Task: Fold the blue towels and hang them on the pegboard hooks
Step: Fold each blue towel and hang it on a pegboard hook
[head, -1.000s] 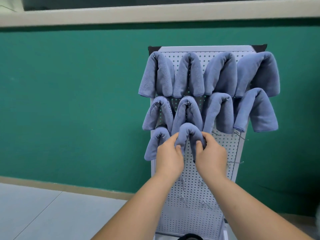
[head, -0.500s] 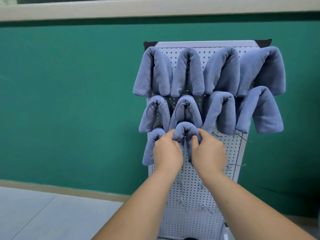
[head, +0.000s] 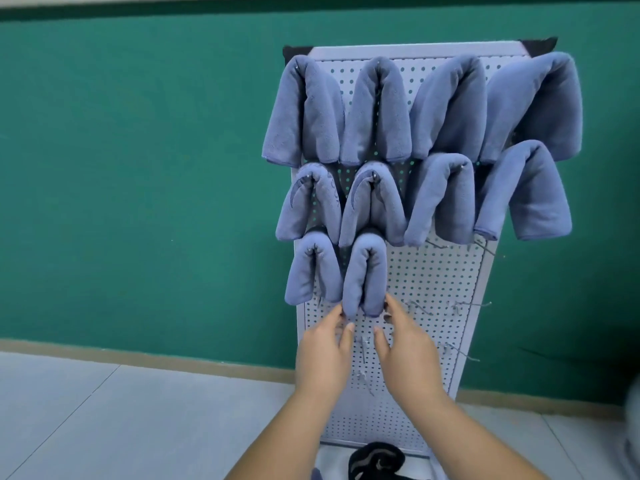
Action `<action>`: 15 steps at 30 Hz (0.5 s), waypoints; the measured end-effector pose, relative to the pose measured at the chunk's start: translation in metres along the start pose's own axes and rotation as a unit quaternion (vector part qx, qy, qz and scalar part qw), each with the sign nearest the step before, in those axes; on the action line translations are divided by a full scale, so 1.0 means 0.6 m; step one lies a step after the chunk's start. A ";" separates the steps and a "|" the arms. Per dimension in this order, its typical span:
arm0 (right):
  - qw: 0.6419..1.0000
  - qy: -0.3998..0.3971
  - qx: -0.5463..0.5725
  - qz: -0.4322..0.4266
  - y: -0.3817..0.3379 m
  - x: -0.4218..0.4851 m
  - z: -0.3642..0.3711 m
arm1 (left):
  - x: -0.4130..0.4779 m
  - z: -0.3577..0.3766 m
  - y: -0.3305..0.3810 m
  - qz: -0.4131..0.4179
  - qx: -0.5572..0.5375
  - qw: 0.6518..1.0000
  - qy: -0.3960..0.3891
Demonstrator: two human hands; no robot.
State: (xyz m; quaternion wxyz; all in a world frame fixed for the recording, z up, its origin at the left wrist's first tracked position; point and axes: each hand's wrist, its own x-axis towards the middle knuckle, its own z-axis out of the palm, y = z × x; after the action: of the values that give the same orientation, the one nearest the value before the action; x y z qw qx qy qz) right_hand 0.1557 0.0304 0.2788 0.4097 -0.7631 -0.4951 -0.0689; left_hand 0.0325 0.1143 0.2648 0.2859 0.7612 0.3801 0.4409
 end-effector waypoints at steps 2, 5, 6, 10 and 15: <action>0.999 -0.033 -0.006 0.018 0.015 -0.045 0.014 | -0.038 0.014 -0.042 -0.033 0.010 0.999 -0.020; 0.996 -0.079 -0.019 0.023 0.049 -0.119 0.042 | -0.106 0.034 -0.104 -0.079 0.029 0.994 -0.069; 0.994 -0.101 -0.026 0.025 0.064 -0.145 0.052 | -0.132 0.039 -0.122 -0.093 0.035 0.992 -0.084; 0.974 -0.214 -0.070 0.030 0.137 -0.256 0.091 | -0.237 0.050 -0.192 -0.161 0.112 0.964 -0.178; 0.913 -0.392 -0.083 0.081 0.248 -0.405 0.126 | -0.346 0.064 -0.249 -0.195 0.184 0.902 -0.337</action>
State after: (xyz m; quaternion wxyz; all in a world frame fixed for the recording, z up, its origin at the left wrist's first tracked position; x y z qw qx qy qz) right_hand 0.1322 -0.1129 0.0220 0.1224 -0.7974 -0.5452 0.2278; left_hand -0.0493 0.0202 0.0383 0.3316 0.8144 0.4760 0.0155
